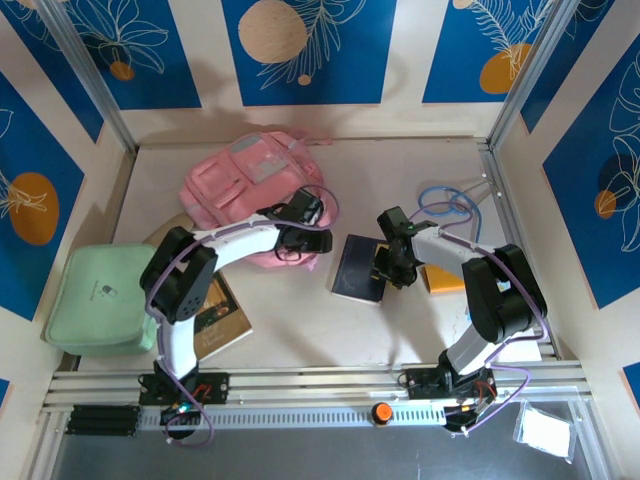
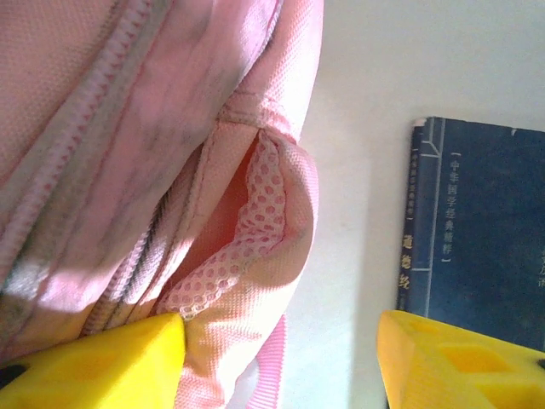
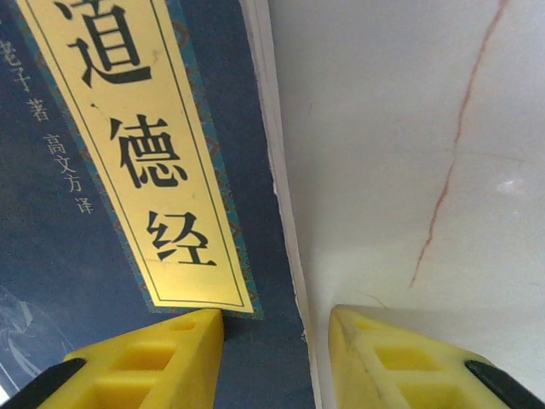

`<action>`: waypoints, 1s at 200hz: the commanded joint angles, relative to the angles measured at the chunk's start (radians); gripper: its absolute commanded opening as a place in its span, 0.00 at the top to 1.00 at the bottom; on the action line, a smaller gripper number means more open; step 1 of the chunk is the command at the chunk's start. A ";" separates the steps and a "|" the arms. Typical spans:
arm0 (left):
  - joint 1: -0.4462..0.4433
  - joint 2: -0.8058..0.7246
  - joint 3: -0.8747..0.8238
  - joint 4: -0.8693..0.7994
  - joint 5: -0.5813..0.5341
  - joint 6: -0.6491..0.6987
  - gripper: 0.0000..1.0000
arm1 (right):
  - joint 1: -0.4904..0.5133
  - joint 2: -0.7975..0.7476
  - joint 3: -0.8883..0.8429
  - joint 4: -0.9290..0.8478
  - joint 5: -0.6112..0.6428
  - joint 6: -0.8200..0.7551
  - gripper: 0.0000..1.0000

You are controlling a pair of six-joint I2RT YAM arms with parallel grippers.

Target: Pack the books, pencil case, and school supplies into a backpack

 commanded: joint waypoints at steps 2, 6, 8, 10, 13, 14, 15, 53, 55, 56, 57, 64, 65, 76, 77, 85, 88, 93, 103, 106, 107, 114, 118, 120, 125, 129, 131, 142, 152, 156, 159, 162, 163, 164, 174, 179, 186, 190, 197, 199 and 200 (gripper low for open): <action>-0.012 -0.106 -0.013 -0.089 0.024 -0.005 0.37 | -0.005 0.014 -0.015 -0.001 0.006 0.002 0.62; -0.022 -0.124 -0.011 -0.092 0.031 -0.010 0.37 | -0.005 0.014 -0.015 -0.002 0.007 0.002 0.62; -0.027 -0.134 -0.010 -0.095 0.031 -0.012 0.36 | -0.005 0.013 -0.015 -0.002 0.007 0.003 0.62; -0.033 -0.141 -0.009 -0.097 0.031 -0.014 0.36 | -0.005 0.014 -0.015 -0.002 0.007 0.003 0.62; -0.041 -0.153 -0.008 -0.100 0.031 -0.017 0.36 | -0.005 0.015 -0.013 -0.002 0.007 0.004 0.62; -0.044 -0.157 -0.007 -0.102 0.030 -0.019 0.36 | -0.005 0.015 -0.014 -0.002 0.007 0.004 0.62; -0.047 -0.160 -0.007 -0.102 0.030 -0.019 0.36 | -0.005 0.015 -0.014 -0.001 0.007 0.003 0.62; -0.113 -0.146 -0.014 -0.064 0.072 -0.072 0.42 | -0.005 0.038 -0.003 0.002 -0.004 0.010 0.66; -0.115 -0.140 -0.013 -0.059 0.076 -0.076 0.42 | -0.005 0.039 -0.002 0.000 -0.005 0.010 0.67; -0.115 -0.135 -0.013 -0.057 0.078 -0.077 0.43 | -0.005 0.040 -0.001 0.000 -0.005 0.011 0.67; -0.116 -0.132 -0.012 -0.055 0.081 -0.079 0.43 | -0.005 0.040 -0.001 0.000 -0.005 0.011 0.67; -0.119 -0.106 -0.004 -0.043 0.100 -0.088 0.46 | -0.005 0.041 0.000 0.000 -0.007 0.011 0.68; -0.119 -0.103 -0.003 -0.041 0.102 -0.089 0.46 | -0.005 0.041 0.000 0.000 -0.008 0.011 0.68; -0.125 -0.061 0.013 -0.022 0.122 -0.095 0.48 | -0.005 0.043 0.001 -0.001 -0.008 0.011 0.68; -0.124 -0.057 0.016 -0.021 0.123 -0.096 0.48 | -0.004 0.043 0.001 -0.002 -0.008 0.012 0.68; -0.126 -0.030 0.029 -0.013 0.129 -0.098 0.50 | -0.005 0.043 0.000 -0.003 -0.006 0.011 0.69; -0.125 -0.017 0.034 -0.009 0.129 -0.098 0.50 | -0.005 0.044 0.001 -0.003 -0.008 0.011 0.69; -0.126 0.000 0.043 -0.007 0.127 -0.098 0.51 | -0.005 0.044 0.000 -0.004 -0.007 0.011 0.69; -0.125 0.036 0.068 -0.013 0.123 -0.092 0.55 | -0.005 0.044 -0.001 -0.005 -0.008 0.012 0.70; -0.125 0.046 0.073 -0.013 0.123 -0.089 0.56 | -0.005 0.045 -0.002 -0.005 -0.009 0.011 0.70; -0.125 0.049 0.074 -0.012 0.124 -0.088 0.56 | -0.004 0.045 -0.003 -0.005 -0.008 0.011 0.70; -0.125 0.070 0.090 -0.017 0.125 -0.082 0.57 | -0.005 0.044 -0.004 -0.003 -0.009 0.012 0.70; -0.125 0.081 0.098 -0.019 0.125 -0.080 0.58 | -0.005 0.044 -0.004 -0.003 -0.010 0.012 0.70; -0.125 0.086 0.101 -0.020 0.124 -0.080 0.57 | -0.005 0.044 -0.005 -0.003 -0.010 0.012 0.70; -0.126 0.097 0.107 -0.022 0.121 -0.080 0.57 | -0.005 0.043 -0.005 -0.002 -0.011 0.012 0.70; -0.126 0.106 0.111 -0.023 0.118 -0.079 0.57 | -0.005 0.042 -0.006 -0.002 -0.012 0.013 0.70; -0.126 0.110 0.112 -0.023 0.117 -0.079 0.57 | -0.005 0.042 -0.007 -0.002 -0.012 0.013 0.70; -0.125 0.131 0.122 -0.031 0.118 -0.081 0.58 | -0.005 0.040 -0.009 0.001 -0.012 0.013 0.70; -0.125 0.145 0.130 -0.033 0.134 -0.081 0.58 | -0.005 0.042 -0.009 0.001 -0.010 0.011 0.72; -0.125 0.150 0.132 -0.032 0.141 -0.081 0.58 | -0.003 0.041 -0.009 0.001 -0.008 0.010 0.72; -0.126 0.153 0.134 -0.032 0.145 -0.080 0.59 | -0.003 0.042 -0.009 0.001 -0.008 0.009 0.73; -0.125 0.156 0.136 -0.033 0.148 -0.082 0.59 | -0.004 0.041 -0.009 0.001 -0.008 0.009 0.73; -0.125 0.158 0.136 -0.033 0.149 -0.082 0.59 | -0.004 0.043 -0.009 0.002 -0.007 0.008 0.73; -0.125 0.159 0.136 -0.034 0.150 -0.082 0.59 | -0.003 0.043 -0.009 0.002 -0.007 0.008 0.73; -0.126 0.166 0.139 -0.038 0.151 -0.083 0.59 | -0.002 0.045 -0.007 0.000 -0.006 0.006 0.74; -0.126 0.170 0.141 -0.041 0.152 -0.082 0.59 | -0.002 0.044 -0.006 0.001 -0.007 0.007 0.75; -0.126 0.175 0.144 -0.046 0.151 -0.082 0.60 | -0.002 0.046 -0.007 0.003 -0.009 0.007 0.75; -0.126 0.180 0.146 -0.049 0.152 -0.082 0.60 | -0.002 0.048 -0.006 0.003 -0.009 0.006 0.75; -0.125 0.186 0.149 -0.054 0.154 -0.085 0.60 | -0.002 0.049 -0.007 0.005 -0.011 0.006 0.75; -0.125 0.187 0.150 -0.055 0.154 -0.086 0.60 | -0.002 0.049 -0.007 0.005 -0.011 0.007 0.75; -0.126 0.188 0.151 -0.057 0.154 -0.086 0.60 | -0.002 0.049 -0.007 0.005 -0.011 0.007 0.75</action>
